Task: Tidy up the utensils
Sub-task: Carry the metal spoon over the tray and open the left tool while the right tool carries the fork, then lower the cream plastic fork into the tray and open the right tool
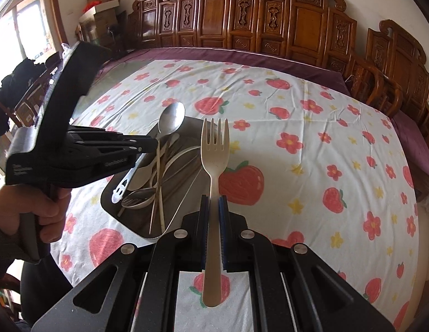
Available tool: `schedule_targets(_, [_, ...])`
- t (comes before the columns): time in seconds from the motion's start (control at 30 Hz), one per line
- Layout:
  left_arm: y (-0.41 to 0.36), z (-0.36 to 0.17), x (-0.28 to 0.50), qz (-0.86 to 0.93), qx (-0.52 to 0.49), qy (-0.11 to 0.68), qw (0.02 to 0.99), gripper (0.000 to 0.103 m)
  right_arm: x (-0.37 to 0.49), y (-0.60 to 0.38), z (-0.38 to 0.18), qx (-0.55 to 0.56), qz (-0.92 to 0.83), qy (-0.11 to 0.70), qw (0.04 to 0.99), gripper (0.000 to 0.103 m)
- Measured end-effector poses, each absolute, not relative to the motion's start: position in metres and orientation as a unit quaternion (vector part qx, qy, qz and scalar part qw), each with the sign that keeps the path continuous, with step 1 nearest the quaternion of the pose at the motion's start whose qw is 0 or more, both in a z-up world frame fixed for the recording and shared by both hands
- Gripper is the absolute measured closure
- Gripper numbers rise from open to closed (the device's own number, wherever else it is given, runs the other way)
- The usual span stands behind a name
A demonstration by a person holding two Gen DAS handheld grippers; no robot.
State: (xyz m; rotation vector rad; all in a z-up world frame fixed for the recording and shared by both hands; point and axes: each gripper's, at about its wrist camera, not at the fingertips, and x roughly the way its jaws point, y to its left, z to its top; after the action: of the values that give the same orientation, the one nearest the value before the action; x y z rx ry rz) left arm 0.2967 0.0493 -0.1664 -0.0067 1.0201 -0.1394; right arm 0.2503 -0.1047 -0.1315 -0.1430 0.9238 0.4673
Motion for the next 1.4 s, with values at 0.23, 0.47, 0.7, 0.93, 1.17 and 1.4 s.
schedule_targets(0.23, [0.052, -0.179, 0.296, -0.071, -0.012, 0.497, 0.864, 0.098, 0.254, -0.1, -0.137, -0.074, 0.223, 0.448, 0.863, 0.094])
schedule_targets(0.47, [0.057, -0.172, 0.288, -0.071, -0.012, 0.49, 0.869, 0.097, 0.258, -0.088, -0.142, -0.079, 0.229, 0.452, 0.859, 0.094])
schedule_targets(0.7, [0.082, -0.162, 0.267, -0.058, -0.02, 0.479, 0.875, 0.097, 0.267, -0.067, -0.144, -0.075, 0.244, 0.453, 0.854, 0.094])
schedule_targets(0.93, [0.111, -0.16, 0.24, -0.041, -0.027, 0.475, 0.879, 0.097, 0.279, -0.041, -0.16, -0.056, 0.256, 0.471, 0.842, 0.094])
schedule_targets(1.17, [0.129, -0.15, 0.221, -0.029, -0.015, 0.463, 0.886, 0.097, 0.292, -0.021, -0.185, -0.045, 0.248, 0.487, 0.836, 0.094])
schedule_targets(1.4, [0.144, -0.141, 0.208, -0.023, -0.023, 0.454, 0.891, 0.097, 0.301, 0.003, -0.194, -0.094, 0.247, 0.482, 0.835, 0.094])
